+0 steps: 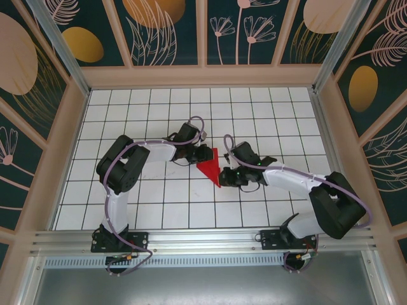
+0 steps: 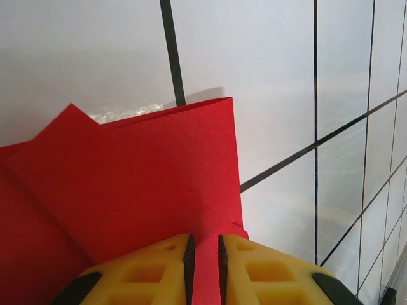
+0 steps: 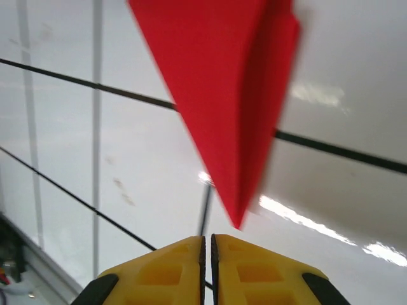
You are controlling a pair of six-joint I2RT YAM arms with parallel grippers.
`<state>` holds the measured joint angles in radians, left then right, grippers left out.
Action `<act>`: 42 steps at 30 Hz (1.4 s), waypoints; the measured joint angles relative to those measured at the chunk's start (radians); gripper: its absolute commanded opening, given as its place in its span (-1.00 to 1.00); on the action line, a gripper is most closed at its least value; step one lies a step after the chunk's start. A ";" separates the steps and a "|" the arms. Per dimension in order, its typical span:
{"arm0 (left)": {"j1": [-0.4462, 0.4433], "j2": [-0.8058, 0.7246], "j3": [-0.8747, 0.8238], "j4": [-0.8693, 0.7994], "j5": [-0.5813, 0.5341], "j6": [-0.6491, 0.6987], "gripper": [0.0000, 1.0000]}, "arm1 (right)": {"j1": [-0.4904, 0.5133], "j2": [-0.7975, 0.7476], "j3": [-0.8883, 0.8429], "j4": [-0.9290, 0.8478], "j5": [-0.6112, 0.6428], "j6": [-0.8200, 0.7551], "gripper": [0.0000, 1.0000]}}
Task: Fold a paper plane with a square sheet of paper (fold left side to right side)
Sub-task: Fourth fold the wing at the center of the table.
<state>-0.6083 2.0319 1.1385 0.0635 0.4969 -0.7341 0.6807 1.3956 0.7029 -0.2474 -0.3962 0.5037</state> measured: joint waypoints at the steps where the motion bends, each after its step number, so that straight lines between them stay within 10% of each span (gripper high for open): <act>1: 0.000 0.000 0.000 0.000 0.000 0.000 -0.56 | 0.000 0.001 0.008 0.014 -0.003 0.004 -0.69; 14: 0.000 0.000 0.002 -0.005 0.000 0.001 -0.55 | 0.001 0.231 0.047 0.107 0.006 0.031 -0.71; 42: 0.129 0.164 0.311 -0.307 0.148 0.123 -0.50 | -0.005 0.188 -0.089 0.308 0.010 0.061 -1.00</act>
<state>-0.4789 2.1963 1.4498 -0.2436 0.6449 -0.6109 0.6758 1.5841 0.6144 0.0608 -0.3862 0.5644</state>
